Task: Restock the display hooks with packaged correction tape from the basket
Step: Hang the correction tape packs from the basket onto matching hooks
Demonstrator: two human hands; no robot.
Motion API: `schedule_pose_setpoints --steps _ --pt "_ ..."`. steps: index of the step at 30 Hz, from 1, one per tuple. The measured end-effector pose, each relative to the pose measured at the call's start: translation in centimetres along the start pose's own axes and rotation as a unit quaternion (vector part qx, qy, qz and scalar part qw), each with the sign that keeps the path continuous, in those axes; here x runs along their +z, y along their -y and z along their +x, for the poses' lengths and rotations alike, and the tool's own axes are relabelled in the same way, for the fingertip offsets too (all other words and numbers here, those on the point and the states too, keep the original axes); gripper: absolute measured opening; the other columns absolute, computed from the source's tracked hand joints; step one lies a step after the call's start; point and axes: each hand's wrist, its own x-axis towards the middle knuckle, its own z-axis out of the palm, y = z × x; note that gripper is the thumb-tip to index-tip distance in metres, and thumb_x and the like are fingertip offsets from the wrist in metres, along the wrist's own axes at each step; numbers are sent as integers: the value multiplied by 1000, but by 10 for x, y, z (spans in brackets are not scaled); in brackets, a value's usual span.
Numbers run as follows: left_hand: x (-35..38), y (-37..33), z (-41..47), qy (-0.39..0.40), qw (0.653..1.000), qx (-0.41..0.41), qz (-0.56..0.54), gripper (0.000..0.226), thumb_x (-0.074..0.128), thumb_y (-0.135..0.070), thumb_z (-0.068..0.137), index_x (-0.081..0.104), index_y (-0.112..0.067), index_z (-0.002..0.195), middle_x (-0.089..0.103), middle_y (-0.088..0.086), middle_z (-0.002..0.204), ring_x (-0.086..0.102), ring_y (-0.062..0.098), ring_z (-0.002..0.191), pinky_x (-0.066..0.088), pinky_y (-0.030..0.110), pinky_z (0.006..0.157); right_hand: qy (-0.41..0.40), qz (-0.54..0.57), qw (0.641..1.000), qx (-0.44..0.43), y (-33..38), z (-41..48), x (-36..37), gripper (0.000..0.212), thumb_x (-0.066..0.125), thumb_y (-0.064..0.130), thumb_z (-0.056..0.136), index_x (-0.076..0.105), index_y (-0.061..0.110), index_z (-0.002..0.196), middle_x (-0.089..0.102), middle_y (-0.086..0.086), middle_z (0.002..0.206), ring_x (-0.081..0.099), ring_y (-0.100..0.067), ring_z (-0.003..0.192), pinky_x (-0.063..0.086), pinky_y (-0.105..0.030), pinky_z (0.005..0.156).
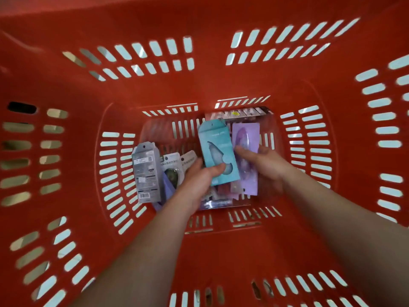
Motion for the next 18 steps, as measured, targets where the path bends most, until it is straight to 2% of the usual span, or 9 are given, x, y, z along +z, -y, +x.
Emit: schedule_pose_setpoints --steps 2,6,8,11,12,14,16,17,18 --pt "5 2 2 -11 1000 9 -27 51 78 -27 76 56 -27 122 73 -4 113 70 21 104 52 48 99 32 75 997 15 1 -2 2 28 67 30 93 64 7 108 77 -6 84 75 -17 73 58 -27 60" --pt "14 4 -5 43 999 21 6 19 65 -14 94 62 -24 110 74 -2 107 70 13 96 55 31 89 73 93 993 -6 -3 -6 3 58 82 45 70 65 12 115 75 -13 108 73 -31 98 58 -46 89" --pt "15 5 -14 95 991 21 94 23 67 -15 92 63 -22 114 72 -2 111 67 13 102 52 30 95 46 82 995 -45 -6 -7 0 52 87 22 66 64 14 112 75 -13 108 74 -28 96 60 -42 83" --pt "4 2 -28 138 962 -4 235 49 79 -26 74 59 -30 119 67 -6 122 63 13 112 49 33 103 3 52 996 -76 -4 -12 1 45 86 0 68 62 17 102 75 -10 100 75 -22 87 62 -34 72" --pt "-3 -3 -34 107 960 4 260 49 79 -32 64 61 -34 110 69 -5 119 65 15 110 51 37 100 3 42 996 -83 -6 -11 4 46 85 -2 68 61 18 102 75 -8 99 75 -20 85 62 -33 70" --pt "-21 -11 -38 -59 954 56 290 46 77 -36 62 65 -33 106 69 1 118 65 22 108 53 41 96 2 37 996 -79 -8 -10 11 53 86 -2 68 59 14 111 75 -6 101 75 -19 85 62 -34 67" --pt "-44 -16 -41 -279 867 101 400 54 73 -29 80 56 -23 131 56 9 133 51 29 123 44 39 100 -12 35 997 -62 -14 -7 19 60 88 2 67 58 9 119 75 -7 104 76 -20 85 63 -36 66" --pt "-56 -16 -41 -333 823 102 449 64 72 -30 84 45 -19 141 49 12 138 44 33 127 41 40 100 -14 35 998 -59 -18 -5 23 62 89 4 66 59 7 120 75 -8 105 76 -20 86 63 -35 66" --pt "-66 -14 -40 -344 811 78 466 75 72 -33 84 35 -16 147 46 15 140 43 37 128 40 43 99 -15 36 998 -56 -22 -4 27 62 89 5 66 59 5 120 75 -8 105 76 -20 86 62 -34 65"
